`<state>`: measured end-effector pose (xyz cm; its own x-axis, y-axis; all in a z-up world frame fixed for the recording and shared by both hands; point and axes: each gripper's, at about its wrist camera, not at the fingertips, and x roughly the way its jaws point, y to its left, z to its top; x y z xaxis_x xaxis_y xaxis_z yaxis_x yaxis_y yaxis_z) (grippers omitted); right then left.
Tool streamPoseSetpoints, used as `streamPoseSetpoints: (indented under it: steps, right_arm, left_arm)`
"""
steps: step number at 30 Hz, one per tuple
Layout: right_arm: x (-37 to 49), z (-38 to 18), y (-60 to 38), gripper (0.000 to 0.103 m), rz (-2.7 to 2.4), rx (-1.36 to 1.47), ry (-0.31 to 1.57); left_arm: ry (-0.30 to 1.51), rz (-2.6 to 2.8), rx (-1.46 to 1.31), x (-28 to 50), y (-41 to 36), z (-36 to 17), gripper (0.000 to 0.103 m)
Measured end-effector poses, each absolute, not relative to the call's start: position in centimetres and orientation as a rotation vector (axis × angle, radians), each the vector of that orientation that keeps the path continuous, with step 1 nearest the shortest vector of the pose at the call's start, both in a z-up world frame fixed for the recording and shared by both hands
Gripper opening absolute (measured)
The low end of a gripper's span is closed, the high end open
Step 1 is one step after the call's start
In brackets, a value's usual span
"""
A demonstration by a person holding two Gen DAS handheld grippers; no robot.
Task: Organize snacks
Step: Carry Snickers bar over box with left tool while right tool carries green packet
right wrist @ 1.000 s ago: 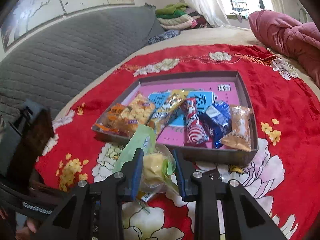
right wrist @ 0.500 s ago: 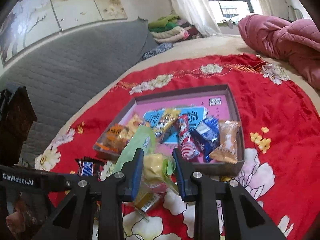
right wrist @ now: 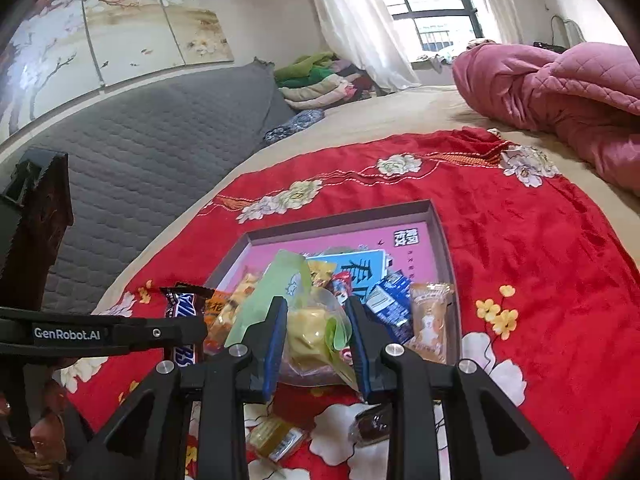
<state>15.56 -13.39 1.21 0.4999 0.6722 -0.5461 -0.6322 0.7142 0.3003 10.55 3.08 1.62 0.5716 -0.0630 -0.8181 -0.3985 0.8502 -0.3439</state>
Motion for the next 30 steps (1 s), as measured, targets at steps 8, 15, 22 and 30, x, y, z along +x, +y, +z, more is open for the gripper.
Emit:
streamPoseSetpoints:
  steps: [8, 15, 22, 30]
  right_arm:
    - [16.5, 0.7, -13.3, 0.030, 0.758, 0.091, 0.701]
    - [17.5, 0.1, -13.3, 0.030, 0.726, 0.109, 0.717]
    - [18.4, -0.2, -13.1, 0.030, 0.698, 0.112, 0.712]
    - [19.0, -0.5, -12.4, 0.030, 0.684, 0.106, 0.705]
  left_arm:
    - [0.967, 0.208, -0.499, 12.4, 3.1, 0.8, 0.018]
    - [0.977, 0.221, -0.484, 13.6, 3.7, 0.2, 0.018]
    - [0.975, 0.219, -0.475, 14.4, 4.4, -0.2, 0.018]
    - [0.967, 0.195, -0.440, 15.3, 4.4, -0.5, 0.018]
